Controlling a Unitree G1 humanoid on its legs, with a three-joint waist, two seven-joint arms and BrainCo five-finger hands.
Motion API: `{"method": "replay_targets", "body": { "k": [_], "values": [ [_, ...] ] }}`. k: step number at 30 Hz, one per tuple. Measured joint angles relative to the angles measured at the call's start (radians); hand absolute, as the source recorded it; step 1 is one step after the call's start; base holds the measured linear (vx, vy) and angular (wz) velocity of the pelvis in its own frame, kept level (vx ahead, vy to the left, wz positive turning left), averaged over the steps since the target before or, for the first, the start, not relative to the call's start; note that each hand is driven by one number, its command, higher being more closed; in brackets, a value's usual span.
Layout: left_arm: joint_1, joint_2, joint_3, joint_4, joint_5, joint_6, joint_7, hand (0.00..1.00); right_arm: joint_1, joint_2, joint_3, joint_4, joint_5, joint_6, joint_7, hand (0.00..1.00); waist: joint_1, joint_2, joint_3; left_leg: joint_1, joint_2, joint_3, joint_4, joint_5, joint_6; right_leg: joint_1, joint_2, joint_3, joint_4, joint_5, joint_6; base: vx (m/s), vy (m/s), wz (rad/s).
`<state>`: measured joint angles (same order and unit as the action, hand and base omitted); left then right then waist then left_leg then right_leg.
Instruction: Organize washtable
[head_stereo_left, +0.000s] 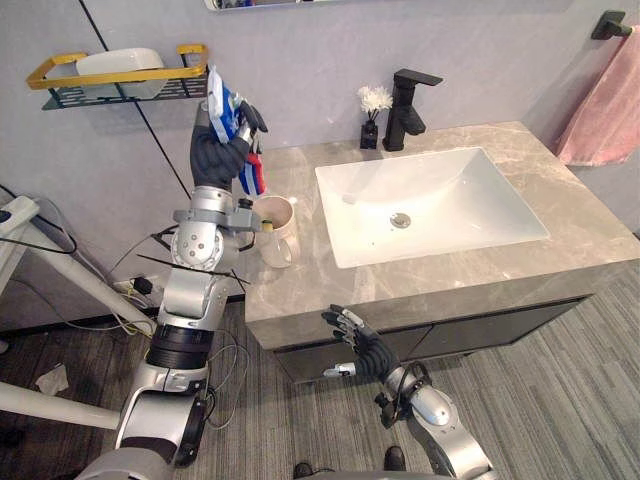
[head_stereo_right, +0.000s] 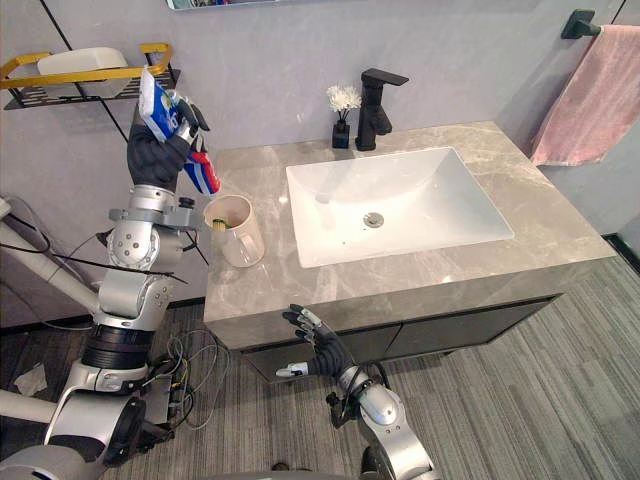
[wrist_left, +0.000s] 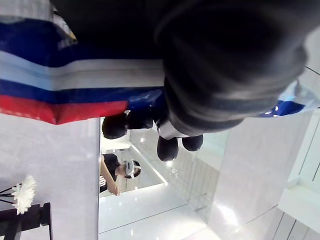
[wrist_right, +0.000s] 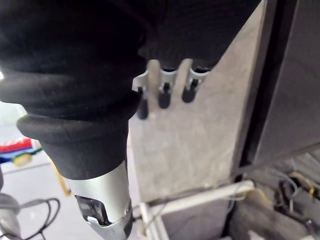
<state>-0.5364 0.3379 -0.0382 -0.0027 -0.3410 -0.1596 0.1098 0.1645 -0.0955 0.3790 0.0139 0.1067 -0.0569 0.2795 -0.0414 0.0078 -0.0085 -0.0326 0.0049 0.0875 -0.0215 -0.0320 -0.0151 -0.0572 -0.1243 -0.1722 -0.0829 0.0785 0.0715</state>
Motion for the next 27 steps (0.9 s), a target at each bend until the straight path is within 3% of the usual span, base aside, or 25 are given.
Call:
{"method": "replay_targets", "body": {
  "k": [19,27],
  "values": [
    [0.126,-0.065,-0.077,-0.070,0.022,0.020,-0.024,1.00,0.002,0.000,0.001,0.003,-0.021,0.000,0.000,0.00,0.000,-0.001,0.000,0.014,-0.002,-0.004,-0.005,0.001,0.001,0.015,-0.002,-0.008,-0.001,-0.001,0.000,0.00,0.000,0.00],
    [0.137,-0.091,-0.078,-0.070,0.023,0.024,-0.023,1.00,0.002,0.003,-0.007,0.003,-0.032,-0.004,0.000,0.00,0.000,-0.020,0.001,0.011,-0.001,0.006,-0.009,0.001,0.001,0.005,-0.001,0.003,-0.003,-0.001,0.000,0.00,0.000,-0.04]
  ]
}}
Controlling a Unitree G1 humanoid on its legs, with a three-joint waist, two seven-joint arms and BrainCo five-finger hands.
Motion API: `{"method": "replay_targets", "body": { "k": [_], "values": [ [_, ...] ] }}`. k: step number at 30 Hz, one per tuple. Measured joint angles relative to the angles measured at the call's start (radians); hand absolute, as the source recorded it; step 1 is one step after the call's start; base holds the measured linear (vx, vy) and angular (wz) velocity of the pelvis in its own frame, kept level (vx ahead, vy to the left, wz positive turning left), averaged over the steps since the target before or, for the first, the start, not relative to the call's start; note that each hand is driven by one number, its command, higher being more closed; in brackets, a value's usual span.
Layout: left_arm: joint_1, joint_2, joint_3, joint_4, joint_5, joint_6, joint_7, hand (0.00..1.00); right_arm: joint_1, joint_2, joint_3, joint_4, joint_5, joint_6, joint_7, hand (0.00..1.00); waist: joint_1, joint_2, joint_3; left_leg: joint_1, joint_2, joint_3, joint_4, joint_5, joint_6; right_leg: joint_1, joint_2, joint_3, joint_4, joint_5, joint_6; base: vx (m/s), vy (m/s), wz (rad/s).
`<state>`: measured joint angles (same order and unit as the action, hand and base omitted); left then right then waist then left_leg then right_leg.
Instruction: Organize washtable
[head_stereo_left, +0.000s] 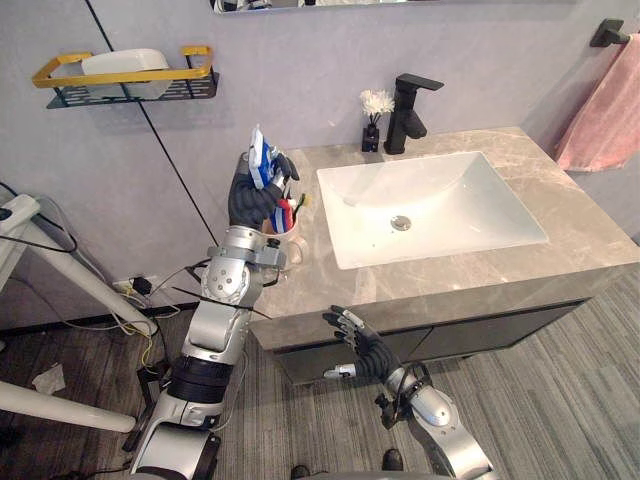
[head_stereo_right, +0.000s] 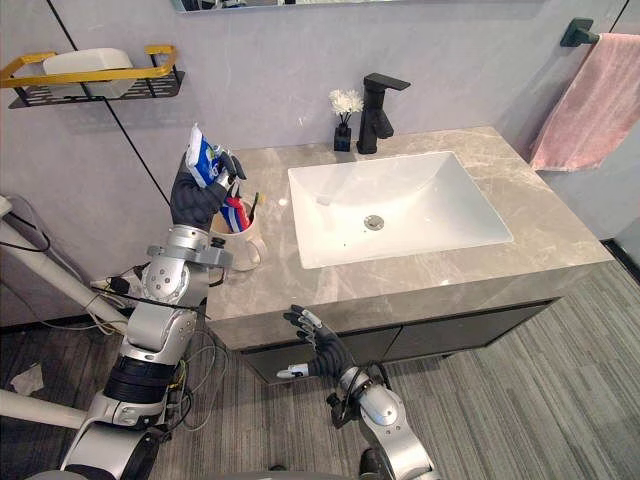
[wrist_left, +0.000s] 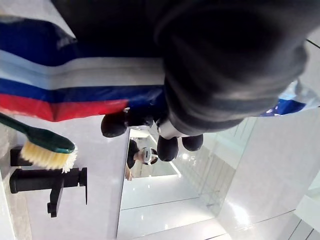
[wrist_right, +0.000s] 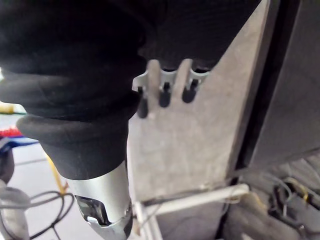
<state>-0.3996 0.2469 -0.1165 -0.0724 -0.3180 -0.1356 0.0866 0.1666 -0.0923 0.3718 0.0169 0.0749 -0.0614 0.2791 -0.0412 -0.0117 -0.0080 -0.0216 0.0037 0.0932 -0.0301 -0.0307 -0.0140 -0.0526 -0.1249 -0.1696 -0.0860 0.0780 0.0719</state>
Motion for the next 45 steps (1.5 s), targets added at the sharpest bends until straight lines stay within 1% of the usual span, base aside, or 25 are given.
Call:
{"method": "replay_targets", "body": {
  "k": [5,10,12,15,20,27,28,45],
  "values": [
    [0.030,-0.001,0.001,0.005,-0.002,0.010,0.002,1.00,0.000,0.007,-0.014,0.000,-0.006,-0.005,-0.001,0.00,0.000,-0.006,0.000,-0.001,0.000,0.010,-0.006,0.000,0.000,-0.008,0.001,0.009,-0.001,0.000,0.000,0.00,0.000,-0.04],
    [0.030,0.002,0.005,0.026,-0.004,0.010,0.005,1.00,-0.003,0.007,-0.020,-0.003,-0.006,-0.011,-0.009,0.00,0.002,-0.015,0.000,-0.019,0.001,0.021,-0.003,0.000,0.000,-0.031,0.001,0.029,-0.002,0.004,0.003,-0.02,-0.008,-0.06],
    [0.030,0.002,0.010,0.069,-0.004,0.011,0.008,1.00,-0.003,0.009,-0.019,-0.003,-0.006,-0.011,-0.016,0.00,0.002,-0.016,0.000,-0.021,0.001,0.023,-0.003,-0.001,0.000,-0.034,0.000,0.032,-0.002,0.005,0.003,-0.02,-0.015,-0.04],
    [0.014,0.006,0.016,0.072,-0.005,0.010,0.009,1.00,0.004,0.002,-0.023,0.001,-0.007,0.003,-0.019,0.00,0.002,-0.024,0.002,-0.031,0.001,0.023,-0.001,-0.001,0.000,-0.042,0.000,0.033,-0.003,0.006,0.004,0.00,0.000,0.00],
    [-0.014,0.026,0.042,0.083,-0.007,0.008,0.025,1.00,0.019,0.000,-0.051,0.001,-0.007,0.005,-0.022,0.00,0.001,-0.038,0.009,-0.042,0.008,0.023,0.002,-0.001,-0.001,-0.050,0.001,0.033,-0.004,0.008,0.003,-0.01,-0.013,0.00],
    [-0.016,0.034,0.044,0.085,-0.016,0.004,0.026,1.00,0.019,-0.003,-0.051,0.001,-0.007,0.005,-0.038,0.00,0.002,-0.039,0.010,-0.050,0.009,0.020,0.006,-0.001,-0.001,-0.054,0.001,0.030,-0.003,0.008,0.002,0.00,0.000,0.00],
    [-0.016,0.034,0.044,0.087,-0.016,0.002,0.025,0.00,0.019,-0.003,-0.051,0.001,-0.007,0.005,-0.038,0.00,0.002,-0.039,0.010,-0.050,0.009,0.019,0.007,-0.001,-0.001,-0.054,0.001,0.030,-0.003,0.008,0.002,-0.03,-0.015,0.01],
    [-0.015,0.031,0.036,0.094,-0.016,-0.001,0.019,0.00,0.019,-0.009,-0.036,0.003,-0.007,0.005,-0.028,0.00,0.003,-0.038,0.012,-0.040,0.009,0.000,0.011,-0.001,-0.001,-0.031,0.000,0.011,-0.005,0.008,0.002,-0.02,-0.008,0.03]
  ]
}}
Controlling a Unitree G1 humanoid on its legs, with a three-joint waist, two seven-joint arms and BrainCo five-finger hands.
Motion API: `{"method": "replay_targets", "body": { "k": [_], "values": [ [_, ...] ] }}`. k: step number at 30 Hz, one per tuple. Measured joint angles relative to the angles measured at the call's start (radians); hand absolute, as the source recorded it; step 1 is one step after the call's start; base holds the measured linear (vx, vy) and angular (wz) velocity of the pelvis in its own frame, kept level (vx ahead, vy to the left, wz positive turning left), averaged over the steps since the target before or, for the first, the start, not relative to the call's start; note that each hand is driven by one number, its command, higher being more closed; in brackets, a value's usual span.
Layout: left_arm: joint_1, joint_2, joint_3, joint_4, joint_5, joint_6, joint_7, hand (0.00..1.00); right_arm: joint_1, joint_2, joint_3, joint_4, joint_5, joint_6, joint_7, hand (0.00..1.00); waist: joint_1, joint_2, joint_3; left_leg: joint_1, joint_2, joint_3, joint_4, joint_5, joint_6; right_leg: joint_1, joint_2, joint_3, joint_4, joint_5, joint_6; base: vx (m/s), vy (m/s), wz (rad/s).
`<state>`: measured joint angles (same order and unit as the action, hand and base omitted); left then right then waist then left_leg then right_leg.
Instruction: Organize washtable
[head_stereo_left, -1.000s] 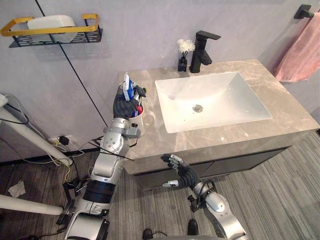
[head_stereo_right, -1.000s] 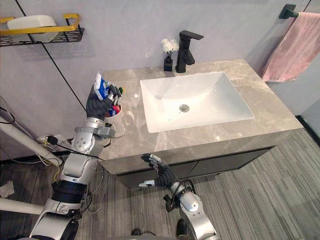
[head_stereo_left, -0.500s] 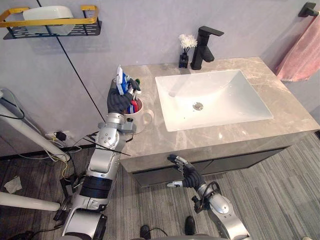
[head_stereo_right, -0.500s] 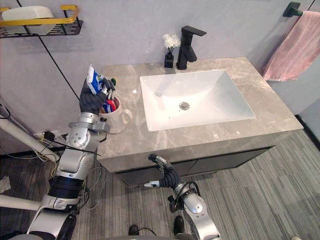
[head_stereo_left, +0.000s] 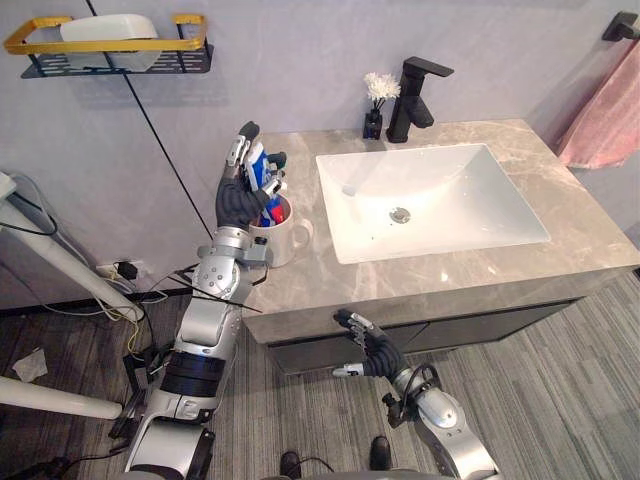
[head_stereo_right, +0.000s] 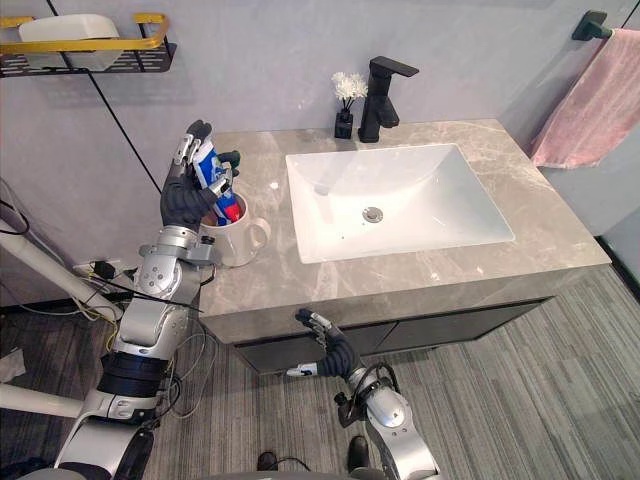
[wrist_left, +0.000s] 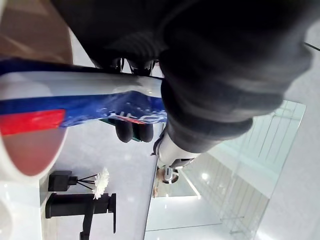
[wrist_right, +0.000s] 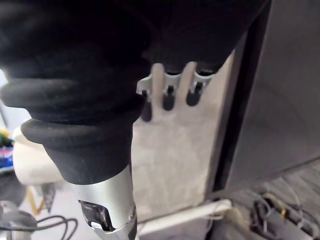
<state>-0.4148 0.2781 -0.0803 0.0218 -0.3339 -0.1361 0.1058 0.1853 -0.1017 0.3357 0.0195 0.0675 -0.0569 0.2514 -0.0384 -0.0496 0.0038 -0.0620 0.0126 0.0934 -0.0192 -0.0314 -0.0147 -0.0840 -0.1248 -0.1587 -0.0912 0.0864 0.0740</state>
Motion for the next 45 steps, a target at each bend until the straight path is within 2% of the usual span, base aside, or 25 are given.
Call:
{"method": "replay_targets", "body": {
  "k": [12,18,25,33,36,40,41,45],
  "values": [
    [-0.022,0.011,-0.008,-0.088,-0.030,-0.007,-0.016,0.00,-0.002,-0.006,0.025,0.016,0.000,0.000,0.014,0.00,-0.001,0.012,0.007,0.024,-0.008,-0.006,0.000,0.000,0.000,0.026,-0.001,-0.008,0.002,-0.001,0.000,-0.02,-0.005,0.01],
    [-0.125,0.072,0.016,-0.143,-0.030,-0.058,-0.007,0.00,-0.004,-0.006,0.026,0.044,0.000,-0.002,0.016,0.00,-0.001,0.027,0.005,0.028,-0.010,-0.008,0.000,0.002,0.002,0.026,-0.003,-0.016,0.012,-0.004,-0.005,-0.03,-0.004,0.01],
    [-0.212,0.130,0.091,-0.175,-0.029,-0.111,0.049,0.00,-0.004,-0.004,0.027,0.047,0.000,-0.004,0.016,0.00,-0.001,0.050,-0.005,0.031,-0.010,-0.013,-0.003,0.005,0.002,0.026,-0.003,-0.022,0.018,-0.008,-0.005,0.00,-0.001,0.00],
    [-0.246,0.167,0.186,-0.263,-0.025,-0.149,0.094,0.00,-0.002,-0.005,0.029,0.048,-0.004,-0.004,0.029,0.00,0.003,0.051,-0.006,0.034,-0.011,-0.027,-0.019,0.022,0.001,0.030,-0.003,-0.035,0.019,-0.008,-0.006,-0.02,-0.008,0.05],
    [-0.188,0.165,0.232,-0.360,-0.007,-0.159,0.092,0.00,-0.001,-0.004,0.037,0.055,-0.010,-0.006,0.037,0.00,0.003,0.052,-0.013,0.034,-0.011,-0.029,-0.022,0.024,0.001,0.030,-0.003,-0.036,0.019,-0.009,-0.007,-0.02,-0.004,0.03],
    [0.051,0.096,0.250,-0.528,0.019,-0.166,0.068,0.00,0.004,-0.001,0.034,0.075,-0.024,-0.008,0.038,0.00,0.017,0.064,-0.040,0.042,-0.011,-0.039,-0.050,0.038,0.001,0.030,-0.003,-0.045,0.018,-0.010,-0.007,0.00,-0.004,0.07],
    [0.140,0.065,0.250,-0.570,0.032,-0.166,0.051,1.00,0.007,-0.002,0.033,0.076,-0.034,-0.008,0.037,0.00,0.025,0.063,-0.042,0.041,-0.011,-0.043,-0.051,0.039,0.001,0.031,-0.003,-0.052,0.018,-0.011,-0.007,-0.01,-0.005,0.09],
    [0.370,-0.019,0.282,-0.627,0.046,-0.156,0.001,1.00,0.020,0.018,0.017,0.076,-0.041,-0.009,0.036,0.00,0.033,0.061,-0.044,0.044,-0.011,-0.067,-0.059,0.049,-0.001,0.043,-0.004,-0.072,0.018,-0.017,-0.006,-0.02,-0.006,0.19]
  ]
}}
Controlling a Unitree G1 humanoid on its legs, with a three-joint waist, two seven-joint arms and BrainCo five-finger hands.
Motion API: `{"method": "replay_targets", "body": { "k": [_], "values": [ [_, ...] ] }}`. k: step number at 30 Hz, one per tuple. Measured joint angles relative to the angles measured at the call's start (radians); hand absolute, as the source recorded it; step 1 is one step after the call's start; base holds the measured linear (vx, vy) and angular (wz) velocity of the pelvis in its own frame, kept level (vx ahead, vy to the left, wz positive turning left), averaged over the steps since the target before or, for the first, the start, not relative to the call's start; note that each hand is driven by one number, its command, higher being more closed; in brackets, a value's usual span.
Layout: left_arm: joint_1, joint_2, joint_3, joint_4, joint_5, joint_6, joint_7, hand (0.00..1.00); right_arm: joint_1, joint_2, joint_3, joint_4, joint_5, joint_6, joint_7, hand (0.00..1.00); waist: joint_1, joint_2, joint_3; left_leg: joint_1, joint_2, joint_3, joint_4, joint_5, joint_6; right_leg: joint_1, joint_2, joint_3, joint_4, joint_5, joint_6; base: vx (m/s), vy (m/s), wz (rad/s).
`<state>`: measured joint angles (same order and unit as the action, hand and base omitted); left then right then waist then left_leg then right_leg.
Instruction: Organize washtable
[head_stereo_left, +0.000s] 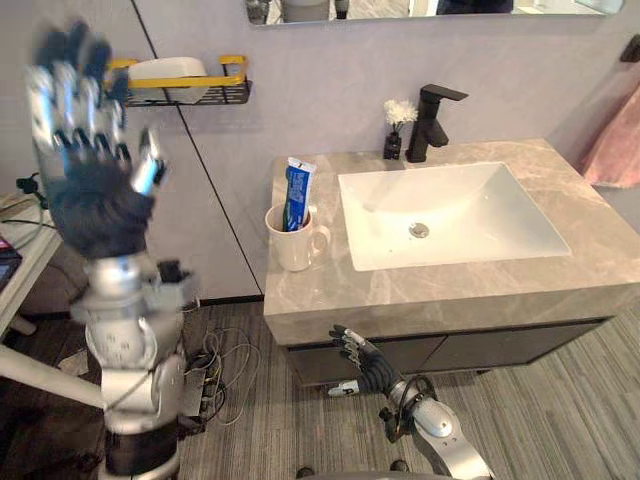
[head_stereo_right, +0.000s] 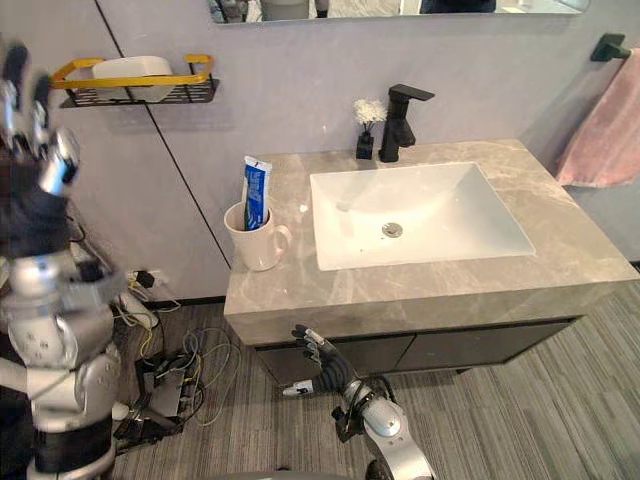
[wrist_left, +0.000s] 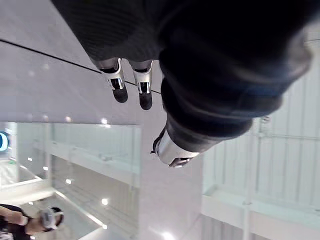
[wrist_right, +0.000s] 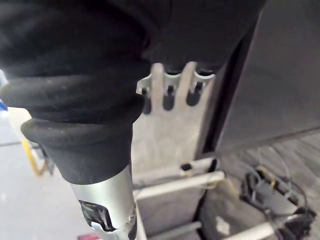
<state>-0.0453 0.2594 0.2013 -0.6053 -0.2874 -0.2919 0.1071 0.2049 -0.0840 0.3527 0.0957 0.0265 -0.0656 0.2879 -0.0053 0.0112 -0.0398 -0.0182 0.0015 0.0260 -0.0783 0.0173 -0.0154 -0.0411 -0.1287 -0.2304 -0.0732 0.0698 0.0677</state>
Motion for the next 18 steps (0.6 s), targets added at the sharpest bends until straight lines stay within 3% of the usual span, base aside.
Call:
{"method": "replay_targets", "body": {
  "k": [2,6,9,18],
  "values": [
    [0.123,-0.067,0.011,-0.026,0.000,0.002,-0.016,1.00,0.006,0.000,-0.006,0.000,0.000,-0.001,-0.001,0.00,0.023,-0.002,-0.001,0.007,0.001,-0.002,-0.015,0.005,-0.001,0.001,0.000,-0.004,0.000,-0.003,0.003,-0.03,-0.005,0.05],
    [0.280,-0.140,0.005,-0.028,-0.003,0.014,-0.044,1.00,0.023,0.012,-0.031,0.000,-0.004,-0.001,-0.002,0.00,0.034,-0.013,-0.001,-0.001,-0.002,-0.017,-0.015,0.005,-0.001,0.002,-0.005,-0.017,0.005,-0.010,0.011,-0.01,0.007,0.12],
    [0.316,-0.149,0.001,-0.028,-0.003,0.035,-0.068,1.00,0.023,0.012,-0.041,0.000,-0.008,-0.001,-0.002,0.00,0.047,-0.027,0.007,-0.004,-0.002,-0.020,-0.015,0.005,-0.001,0.001,-0.005,-0.019,0.005,-0.011,0.012,0.00,0.003,0.01],
    [0.336,-0.161,-0.075,0.045,0.006,0.087,-0.114,1.00,0.019,0.016,-0.049,-0.003,-0.030,0.002,-0.002,0.00,0.046,-0.051,0.025,-0.013,-0.003,-0.015,-0.015,0.004,0.000,-0.014,-0.011,-0.014,0.009,-0.012,0.014,0.01,0.004,-0.02]
  ]
}}
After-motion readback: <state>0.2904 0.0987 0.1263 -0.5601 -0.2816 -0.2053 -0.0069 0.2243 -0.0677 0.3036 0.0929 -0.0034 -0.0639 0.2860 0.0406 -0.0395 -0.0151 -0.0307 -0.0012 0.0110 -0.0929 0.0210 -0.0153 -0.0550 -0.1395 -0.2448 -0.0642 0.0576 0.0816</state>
